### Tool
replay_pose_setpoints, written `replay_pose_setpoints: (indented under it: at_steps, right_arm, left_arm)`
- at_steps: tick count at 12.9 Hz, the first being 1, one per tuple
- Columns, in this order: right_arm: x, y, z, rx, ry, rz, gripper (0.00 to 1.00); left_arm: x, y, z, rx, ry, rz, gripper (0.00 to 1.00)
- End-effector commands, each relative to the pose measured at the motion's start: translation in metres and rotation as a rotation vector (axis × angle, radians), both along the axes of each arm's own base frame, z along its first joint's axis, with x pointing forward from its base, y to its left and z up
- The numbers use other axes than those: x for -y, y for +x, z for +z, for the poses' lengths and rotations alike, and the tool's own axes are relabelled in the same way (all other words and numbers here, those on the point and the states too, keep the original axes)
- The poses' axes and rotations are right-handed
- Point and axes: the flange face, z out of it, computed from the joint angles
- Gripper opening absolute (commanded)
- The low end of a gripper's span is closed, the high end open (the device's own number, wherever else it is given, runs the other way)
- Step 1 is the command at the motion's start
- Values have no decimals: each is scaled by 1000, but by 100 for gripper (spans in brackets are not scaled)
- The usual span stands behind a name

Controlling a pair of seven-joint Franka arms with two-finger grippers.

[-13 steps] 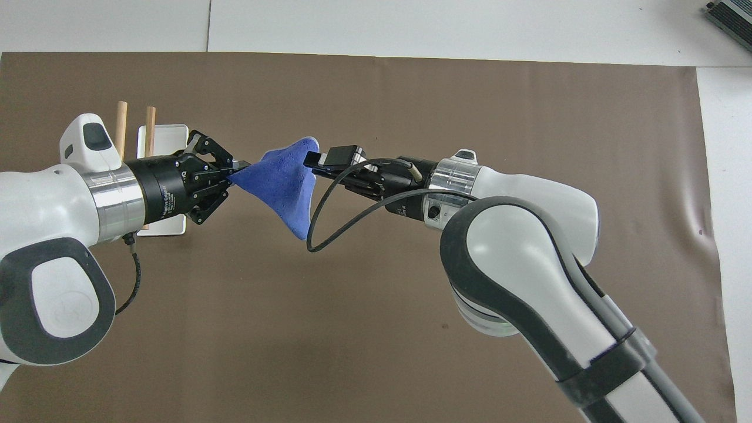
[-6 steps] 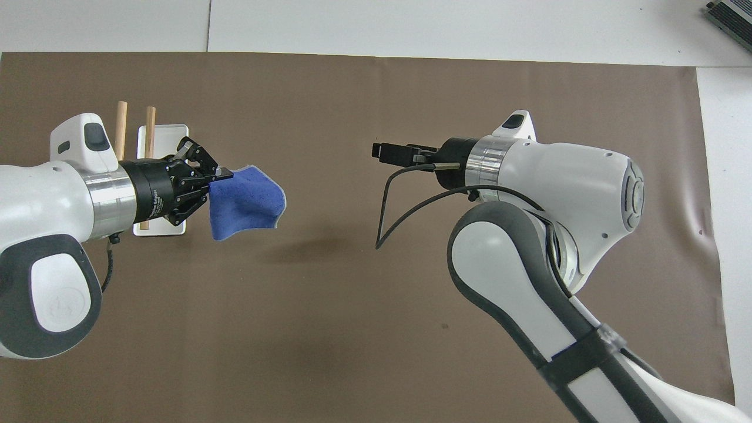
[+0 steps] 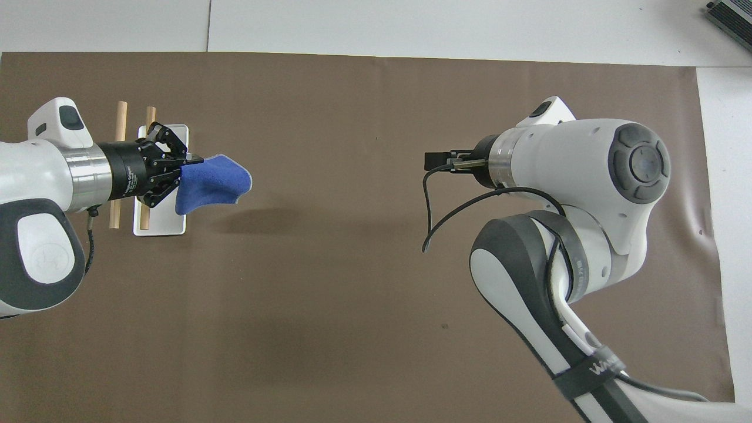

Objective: Right arm passes towel to left arm to hang
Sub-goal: 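Open the right gripper and withdraw it while the left gripper pulls back, then move the towel with the left gripper over the wooden sticks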

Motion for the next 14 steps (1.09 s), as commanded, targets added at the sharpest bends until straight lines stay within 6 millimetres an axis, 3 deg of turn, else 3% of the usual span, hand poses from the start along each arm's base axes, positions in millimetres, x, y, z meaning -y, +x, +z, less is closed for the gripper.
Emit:
replay_pose_setpoints:
  at_steps: [1,3,7,10,11,14]
  right_arm:
    - [18,-14,36,-42,-75,-79,100]
    - [48,-16,53,-52,-87,-120,100]
    - [85,-30,77,-62,-220,-137,100]
    - [146,-31,112,-106,-246,-125,100]
    - [166,-32,119,-125,-251,-121,100]
    - [200,-38,144,-167,-201,-154,100]
  left_arm:
    - [-25,29,-4,46,17,55,0]
    - [-37,36,-1,58,3,91,0]
    - [-66,42,-3,56,-122,247,0]
    - [-102,44,-1,42,-216,399,0]
    - [-106,45,-1,54,-230,431,0]
    - [-112,50,-9,44,-259,538,0]
